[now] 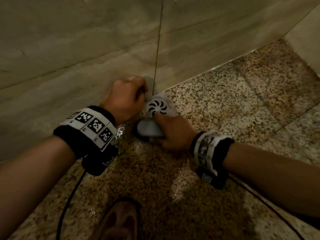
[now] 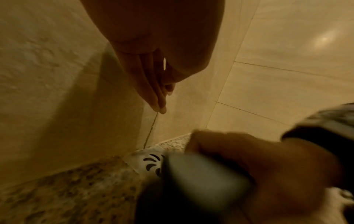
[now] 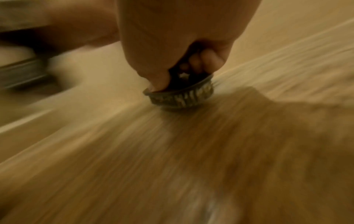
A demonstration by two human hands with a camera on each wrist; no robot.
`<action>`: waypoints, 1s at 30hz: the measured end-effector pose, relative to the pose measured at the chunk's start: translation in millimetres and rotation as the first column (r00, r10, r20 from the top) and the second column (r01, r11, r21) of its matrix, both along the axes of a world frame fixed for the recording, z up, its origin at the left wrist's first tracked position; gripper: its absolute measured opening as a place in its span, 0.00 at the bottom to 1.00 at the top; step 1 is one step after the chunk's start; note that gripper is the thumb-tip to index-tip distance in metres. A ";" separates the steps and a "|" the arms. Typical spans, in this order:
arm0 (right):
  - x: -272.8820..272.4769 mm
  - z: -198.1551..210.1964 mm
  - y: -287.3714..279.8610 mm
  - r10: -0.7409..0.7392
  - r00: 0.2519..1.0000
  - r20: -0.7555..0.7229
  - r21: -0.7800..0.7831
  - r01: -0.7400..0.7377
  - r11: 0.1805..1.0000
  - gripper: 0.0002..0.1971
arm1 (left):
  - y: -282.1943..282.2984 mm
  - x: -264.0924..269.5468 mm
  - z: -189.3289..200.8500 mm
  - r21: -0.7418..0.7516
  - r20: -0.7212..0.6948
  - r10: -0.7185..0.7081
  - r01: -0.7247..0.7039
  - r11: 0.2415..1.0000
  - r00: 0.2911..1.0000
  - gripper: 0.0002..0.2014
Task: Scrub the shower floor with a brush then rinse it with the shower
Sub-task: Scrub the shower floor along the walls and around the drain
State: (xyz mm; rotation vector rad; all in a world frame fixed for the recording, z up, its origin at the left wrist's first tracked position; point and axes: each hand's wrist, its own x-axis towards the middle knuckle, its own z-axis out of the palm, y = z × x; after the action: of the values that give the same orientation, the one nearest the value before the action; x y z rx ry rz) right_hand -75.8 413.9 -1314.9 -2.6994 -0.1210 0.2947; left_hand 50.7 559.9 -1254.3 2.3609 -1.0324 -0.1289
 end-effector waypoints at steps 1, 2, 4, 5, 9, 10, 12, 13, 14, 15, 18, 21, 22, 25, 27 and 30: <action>-10.5 -2.9 14.0 0.087 0.996 -0.036 0.003 -0.087 0.996 0.30 | -0.5 0.2 -1.0 0.000 -0.003 -0.003 0.003 1.000 1.000 0.09; -10.8 -6.7 21.3 0.095 0.994 -0.049 0.004 -0.095 0.996 0.30 | -1.7 -0.1 -2.3 0.001 -0.007 -0.003 0.003 1.000 1.000 0.09; 7.3 -7.4 16.6 -0.066 0.998 -0.006 0.030 0.067 0.997 0.31 | -6.5 -5.0 -3.9 0.000 -0.029 -0.005 0.005 1.000 1.000 0.09; 21.9 -3.5 5.7 -0.164 0.986 -0.020 0.026 0.165 0.986 0.31 | -9.1 -7.8 -3.8 0.003 -0.033 -0.007 0.008 1.000 0.999 0.09; 44.6 7.2 -41.0 -0.368 0.930 -0.012 -0.137 0.363 0.922 0.30 | -9.1 -9.4 3.7 0.018 -0.003 -0.022 0.022 1.000 1.000 0.08; 39.1 9.2 -36.4 -0.380 0.925 0.006 -0.117 0.378 0.918 0.29 | -6.9 -5.9 6.3 0.004 0.001 -0.022 0.022 1.000 1.000 0.08; 20.2 2.1 -5.7 -0.285 0.958 -0.011 -0.065 0.284 0.957 0.28 | -1.7 0.4 9.9 -0.006 0.020 -0.022 0.022 1.000 1.000 0.10; 11.3 -1.0 15.3 -0.193 0.981 -0.030 -0.064 0.190 0.980 0.28 | -0.9 1.7 10.5 -0.003 0.016 -0.022 0.022 1.000 1.000 0.09; 7.1 -6.4 30.9 -0.111 0.992 -0.056 -0.067 0.107 0.992 0.29 | -1.7 1.3 10.2 0.001 0.008 -0.016 0.016 1.000 1.000 0.09; 11.1 -10.3 37.8 -0.082 0.995 -0.050 -0.070 0.078 0.994 0.28 | -3.5 -0.2 9.0 0.001 -0.003 -0.003 0.003 1.000 1.000 0.09; 40.2 -8.3 2.1 -0.261 0.965 -0.019 -0.028 0.261 0.965 0.24 | -11.4 -15.5 5.0 -0.009 -0.041 -0.022 0.022 1.000 0.999 0.10; 47.1 13.5 -63.5 -0.306 0.951 0.040 -0.215 0.307 0.927 0.24 | -9.9 -22.5 4.5 0.018 -0.013 -0.098 0.098 0.995 0.995 0.09; 38.5 22.3 -77.3 -0.287 0.957 0.045 -0.213 0.290 0.933 0.24 | -7.8 -21.0 4.1 0.035 -0.007 -0.105 0.105 0.994 0.994 0.08; -7.2 33.7 -82.7 -0.141 0.989 -0.033 -0.154 0.134 0.979 0.23 | -2.1 -14.6 3.9 0.048 0.020 -0.088 0.087 0.995 0.996 0.06; -46.8 23.4 -66.5 0.026 0.999 -0.038 -0.127 -0.031 0.991 0.23 | -4.0 -16.1 2.1 0.061 0.003 -0.078 0.078 0.995 0.997 0.07; -77.1 2.1 -46.7 0.243 0.970 -0.023 -0.127 -0.244 0.961 0.26 | -15.0 -26.2 -3.8 0.099 -0.009 -0.123 0.124 0.987 0.992 0.08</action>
State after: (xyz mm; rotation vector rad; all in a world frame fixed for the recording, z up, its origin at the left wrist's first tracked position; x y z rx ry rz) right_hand -152.9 367.1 -1312.8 -2.8126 -0.4488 0.3978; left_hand 24.5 544.9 -1258.1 2.3831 -1.1962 -0.2353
